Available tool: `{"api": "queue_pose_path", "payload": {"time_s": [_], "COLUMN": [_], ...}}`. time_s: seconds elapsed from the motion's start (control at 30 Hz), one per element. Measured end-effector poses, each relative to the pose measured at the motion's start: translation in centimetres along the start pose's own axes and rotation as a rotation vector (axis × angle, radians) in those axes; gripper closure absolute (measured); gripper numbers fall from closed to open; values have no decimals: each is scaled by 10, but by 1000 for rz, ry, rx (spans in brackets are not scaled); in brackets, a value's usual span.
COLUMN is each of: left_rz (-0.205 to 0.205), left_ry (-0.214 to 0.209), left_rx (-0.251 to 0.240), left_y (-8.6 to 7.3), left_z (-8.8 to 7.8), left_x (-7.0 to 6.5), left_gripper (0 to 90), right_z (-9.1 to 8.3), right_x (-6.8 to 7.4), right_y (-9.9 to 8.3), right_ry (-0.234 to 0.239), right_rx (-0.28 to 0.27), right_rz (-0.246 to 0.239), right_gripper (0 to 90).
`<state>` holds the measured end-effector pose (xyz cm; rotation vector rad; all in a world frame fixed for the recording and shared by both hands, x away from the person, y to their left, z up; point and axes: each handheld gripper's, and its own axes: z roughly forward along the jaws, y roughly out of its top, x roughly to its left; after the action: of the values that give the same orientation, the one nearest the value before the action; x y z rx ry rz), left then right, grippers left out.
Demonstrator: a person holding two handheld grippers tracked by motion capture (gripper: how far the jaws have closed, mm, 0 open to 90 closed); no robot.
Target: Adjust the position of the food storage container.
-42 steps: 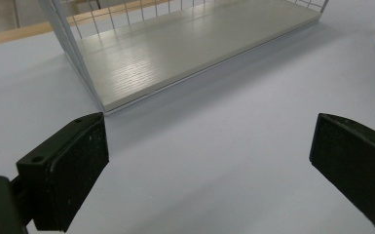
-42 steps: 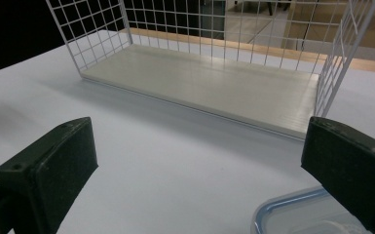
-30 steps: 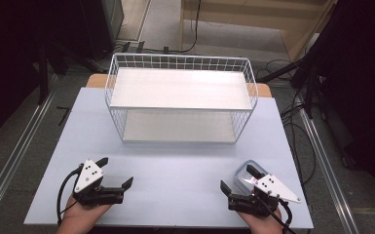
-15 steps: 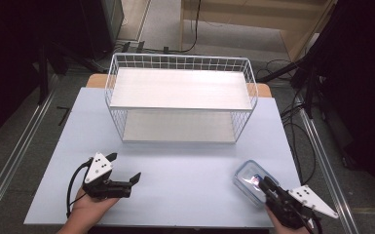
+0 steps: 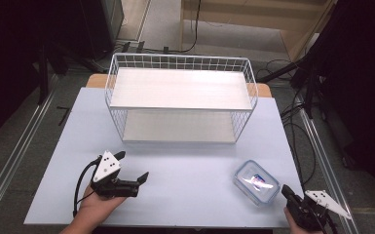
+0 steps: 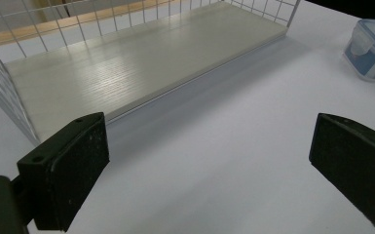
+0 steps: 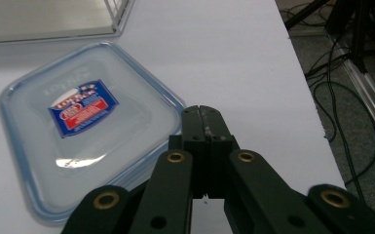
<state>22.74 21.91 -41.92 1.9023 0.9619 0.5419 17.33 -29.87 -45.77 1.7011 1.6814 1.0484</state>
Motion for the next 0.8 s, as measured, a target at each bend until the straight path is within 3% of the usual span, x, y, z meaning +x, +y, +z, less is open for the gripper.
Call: {"api": "queue_pose_path", "payload": {"time_s": [0.3, 0.5, 0.8], "left_rz": [-19, -27, -71], "left_ry": [3, 26, 61], "left_rx": [6, 5, 1], "left_y": [-6, -11, -21], "left_z": [-6, -16, -31], "left_x": [4, 8, 18], "left_gripper": [13, 13, 13], "right_z": [16, 29, 51], "right_x": [1, 8, 26], "right_y": [2, 8, 18], "right_ry": [11, 27, 91], "right_rx": [25, 32, 38], "right_rz": [-6, -28, -60], "right_gripper": [900, 900, 900]}}
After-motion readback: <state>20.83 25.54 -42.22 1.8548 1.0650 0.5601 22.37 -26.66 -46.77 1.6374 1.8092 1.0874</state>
